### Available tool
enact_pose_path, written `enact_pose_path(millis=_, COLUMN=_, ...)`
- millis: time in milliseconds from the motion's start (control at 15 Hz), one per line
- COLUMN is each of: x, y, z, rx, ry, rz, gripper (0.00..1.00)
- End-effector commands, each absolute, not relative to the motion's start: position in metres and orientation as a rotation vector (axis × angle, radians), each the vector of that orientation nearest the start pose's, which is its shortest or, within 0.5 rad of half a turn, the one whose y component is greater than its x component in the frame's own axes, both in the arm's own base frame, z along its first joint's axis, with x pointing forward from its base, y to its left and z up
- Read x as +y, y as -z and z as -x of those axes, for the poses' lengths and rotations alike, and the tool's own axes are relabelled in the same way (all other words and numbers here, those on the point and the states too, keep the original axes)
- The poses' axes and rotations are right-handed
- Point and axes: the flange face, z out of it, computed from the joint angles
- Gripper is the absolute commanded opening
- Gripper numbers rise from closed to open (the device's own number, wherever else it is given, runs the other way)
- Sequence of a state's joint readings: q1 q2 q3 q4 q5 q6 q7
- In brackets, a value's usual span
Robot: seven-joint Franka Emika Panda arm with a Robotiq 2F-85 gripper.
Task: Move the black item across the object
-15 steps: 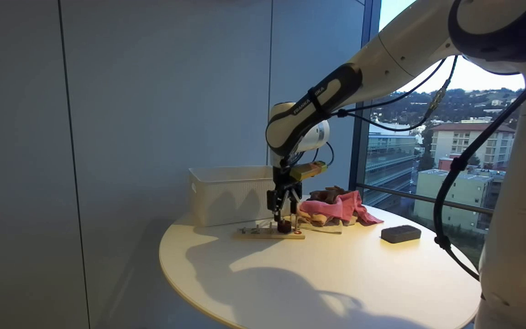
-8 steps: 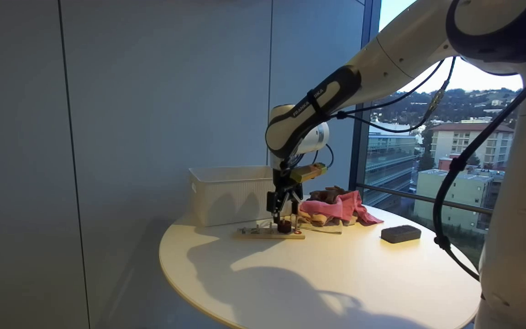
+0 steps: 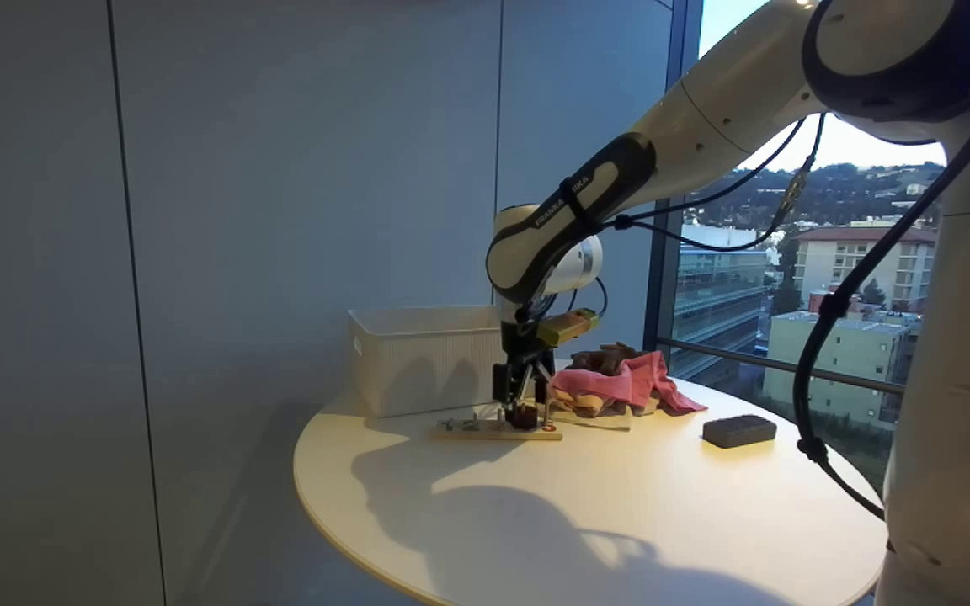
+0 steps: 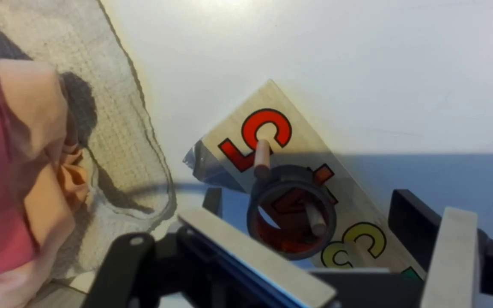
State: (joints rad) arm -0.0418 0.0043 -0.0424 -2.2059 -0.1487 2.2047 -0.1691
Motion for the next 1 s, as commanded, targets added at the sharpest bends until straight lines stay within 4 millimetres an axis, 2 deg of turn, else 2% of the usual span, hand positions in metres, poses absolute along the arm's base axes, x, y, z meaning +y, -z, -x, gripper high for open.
enact_pose_path(millis=0, x=-0.053, y=-0.38, z=-0.535, rx=-0.374, ry=0.026, rz=3.24, gripper=1.0)
enact_pose_path(millis=67, x=-0.053, y=-0.379, z=-0.536, rx=-0.381, ry=0.035, rz=3.241, gripper=1.0)
enact_pose_path(millis=200, x=-0.053, y=-0.378, z=-0.538, rx=-0.4, ry=0.047, rz=3.237, gripper=0.74)
enact_pose_path(millis=600, x=-0.053, y=-0.376, z=-0.539, rx=-0.43, ry=0.054, rz=3.229, gripper=0.27)
enact_pose_path(millis=933, x=-0.047, y=-0.394, z=-0.529, rx=-0.407, ry=0.093, rz=3.241, gripper=0.26)
